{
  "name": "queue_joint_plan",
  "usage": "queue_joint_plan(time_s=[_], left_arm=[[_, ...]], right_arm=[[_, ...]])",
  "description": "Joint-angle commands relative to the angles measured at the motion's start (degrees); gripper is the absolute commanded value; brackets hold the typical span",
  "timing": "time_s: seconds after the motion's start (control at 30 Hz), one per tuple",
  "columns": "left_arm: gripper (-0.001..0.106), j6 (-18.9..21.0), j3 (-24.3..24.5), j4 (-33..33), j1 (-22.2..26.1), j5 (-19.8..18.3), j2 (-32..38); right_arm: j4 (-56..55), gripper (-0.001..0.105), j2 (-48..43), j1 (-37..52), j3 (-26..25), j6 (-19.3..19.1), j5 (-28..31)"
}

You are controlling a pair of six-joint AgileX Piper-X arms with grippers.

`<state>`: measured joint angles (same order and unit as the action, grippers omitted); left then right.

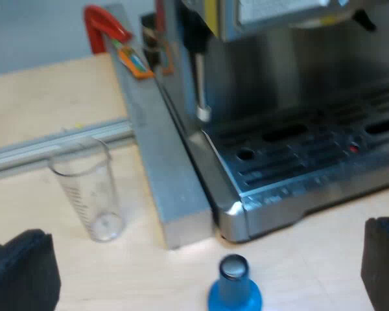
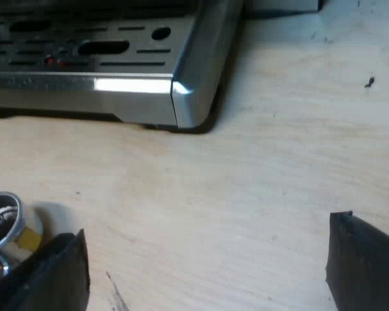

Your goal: Grind coffee beans and then tamp

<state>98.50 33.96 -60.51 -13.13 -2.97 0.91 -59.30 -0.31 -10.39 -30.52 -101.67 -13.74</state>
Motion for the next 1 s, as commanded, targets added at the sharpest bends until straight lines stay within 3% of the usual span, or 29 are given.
queue_joint_plan(time_s=[0.03,0.43,0.83,1.0], left_arm=[[0.096,0.6,-1.0,0.9,0.0,-0.7,7.9],[0.096,0.6,-4.3,1.8,0.0,-0.7,7.8],[0.096,0.5,-4.4,2.1,0.0,-0.7,7.8],[0.096,0.5,-4.5,2.1,3.1,-0.7,7.8]], right_arm=[[-0.1,0.076,-2.7,0.0,0.2,-0.1,-0.2],[-0.1,0.076,-2.7,0.0,0.2,-0.1,-0.2],[-0.1,0.076,-2.7,0.0,0.2,-0.1,-0.2],[-0.1,0.076,-2.7,0.0,0.2,-0.1,-0.2]])
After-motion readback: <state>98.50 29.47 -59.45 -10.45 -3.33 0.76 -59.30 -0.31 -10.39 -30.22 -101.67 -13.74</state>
